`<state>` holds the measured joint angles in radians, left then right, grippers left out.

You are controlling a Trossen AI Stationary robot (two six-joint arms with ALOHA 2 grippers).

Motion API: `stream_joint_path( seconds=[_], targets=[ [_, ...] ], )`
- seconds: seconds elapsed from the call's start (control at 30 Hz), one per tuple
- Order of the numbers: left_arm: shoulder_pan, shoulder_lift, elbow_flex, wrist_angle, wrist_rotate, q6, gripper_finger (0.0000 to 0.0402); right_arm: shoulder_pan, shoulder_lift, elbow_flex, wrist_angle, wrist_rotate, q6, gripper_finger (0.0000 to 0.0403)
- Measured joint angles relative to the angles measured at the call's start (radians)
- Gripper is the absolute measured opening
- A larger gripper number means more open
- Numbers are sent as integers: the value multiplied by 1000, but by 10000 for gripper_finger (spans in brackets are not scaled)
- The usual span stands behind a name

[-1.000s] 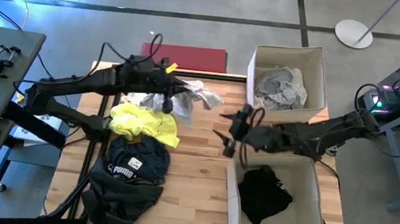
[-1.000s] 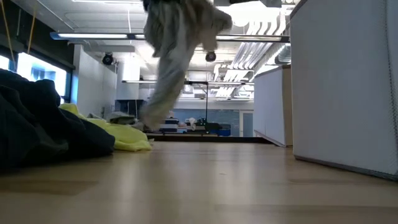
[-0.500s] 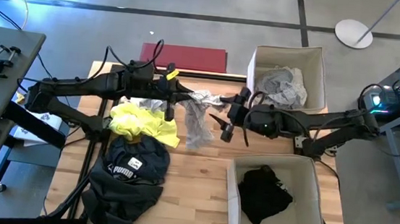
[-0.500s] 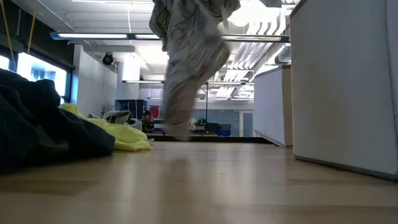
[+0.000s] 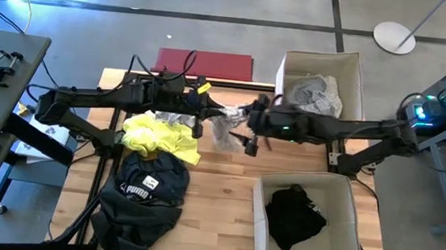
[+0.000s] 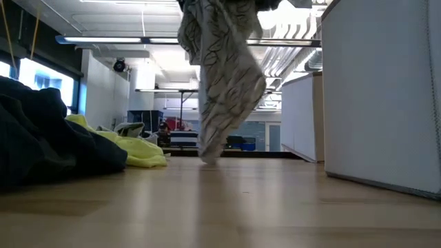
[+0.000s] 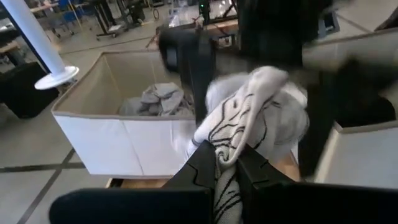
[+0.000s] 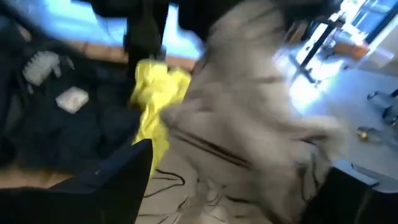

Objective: Sort clothes
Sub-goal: Put the white shirt in the top white bin

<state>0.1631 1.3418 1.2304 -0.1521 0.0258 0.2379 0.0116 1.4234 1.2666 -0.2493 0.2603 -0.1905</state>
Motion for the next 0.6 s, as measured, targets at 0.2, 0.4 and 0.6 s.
stream_joint_path(
  seconds=[0.2,0.4,0.6],
  targets=[
    [-7,7,-1,80,1,-1,6,-22,137,0,156,-23,-27,272],
    [-21,-2,-1,98,-9,-53,18,-19,183,0,267,86,-50,126],
    [-5,-42,1,-18,-22,-43,69,4,114,-1,209,297,-29,34]
  ],
)
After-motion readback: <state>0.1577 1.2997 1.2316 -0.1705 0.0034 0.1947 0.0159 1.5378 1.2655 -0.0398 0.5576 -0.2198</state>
